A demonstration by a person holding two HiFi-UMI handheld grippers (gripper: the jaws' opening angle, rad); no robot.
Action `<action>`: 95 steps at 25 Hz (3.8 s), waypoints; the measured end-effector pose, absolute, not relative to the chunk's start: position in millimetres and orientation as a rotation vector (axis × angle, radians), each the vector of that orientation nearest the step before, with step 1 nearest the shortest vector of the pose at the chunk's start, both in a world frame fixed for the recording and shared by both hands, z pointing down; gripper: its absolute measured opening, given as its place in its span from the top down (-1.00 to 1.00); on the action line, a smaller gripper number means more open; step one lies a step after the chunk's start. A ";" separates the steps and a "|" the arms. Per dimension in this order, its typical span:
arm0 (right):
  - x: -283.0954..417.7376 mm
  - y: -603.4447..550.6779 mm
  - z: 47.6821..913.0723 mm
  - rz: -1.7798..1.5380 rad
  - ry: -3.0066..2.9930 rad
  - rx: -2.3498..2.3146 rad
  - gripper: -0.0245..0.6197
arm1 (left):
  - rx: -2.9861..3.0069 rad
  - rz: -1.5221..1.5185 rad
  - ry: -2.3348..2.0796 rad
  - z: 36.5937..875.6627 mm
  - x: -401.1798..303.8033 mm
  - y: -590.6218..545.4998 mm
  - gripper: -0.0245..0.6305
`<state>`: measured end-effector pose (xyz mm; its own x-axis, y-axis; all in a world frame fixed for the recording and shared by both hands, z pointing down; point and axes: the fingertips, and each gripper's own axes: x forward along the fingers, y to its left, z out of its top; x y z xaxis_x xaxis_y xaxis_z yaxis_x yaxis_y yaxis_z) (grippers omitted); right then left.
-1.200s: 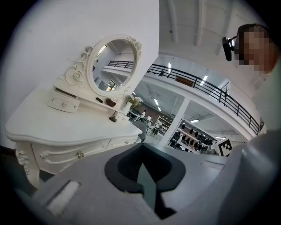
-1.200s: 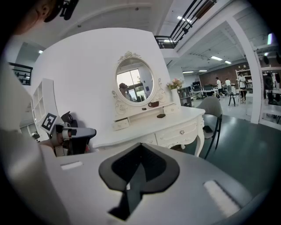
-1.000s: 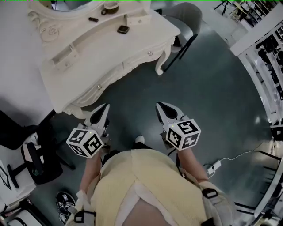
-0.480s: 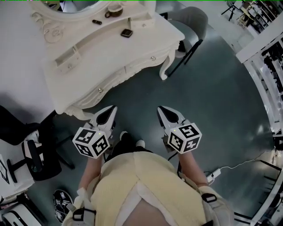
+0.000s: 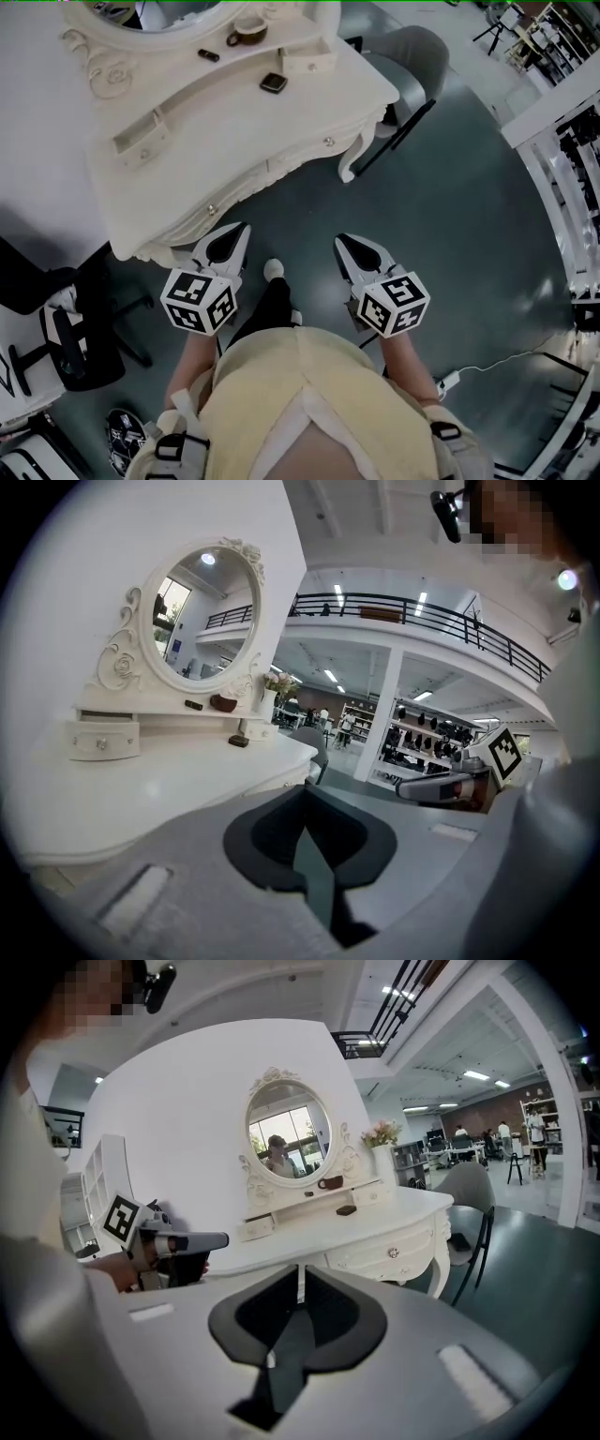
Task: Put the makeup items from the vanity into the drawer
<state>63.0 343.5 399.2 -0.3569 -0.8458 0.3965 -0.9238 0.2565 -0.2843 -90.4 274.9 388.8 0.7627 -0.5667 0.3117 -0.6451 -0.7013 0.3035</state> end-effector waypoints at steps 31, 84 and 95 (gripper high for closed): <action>31.3 93.6 402.3 0.571 -2.381 1.334 0.28 | 2.464 0.269 -1.187 413.0 -143.2 93.8 0.93; 59.4 -153.1 527.2 0.487 -2.211 0.942 -0.06 | 2.182 0.393 -1.362 467.2 -85.6 -97.6 0.93; 54.6 -148.1 526.6 0.456 -2.223 0.899 -0.07 | 2.185 0.407 -1.380 466.7 -88.3 -95.8 0.93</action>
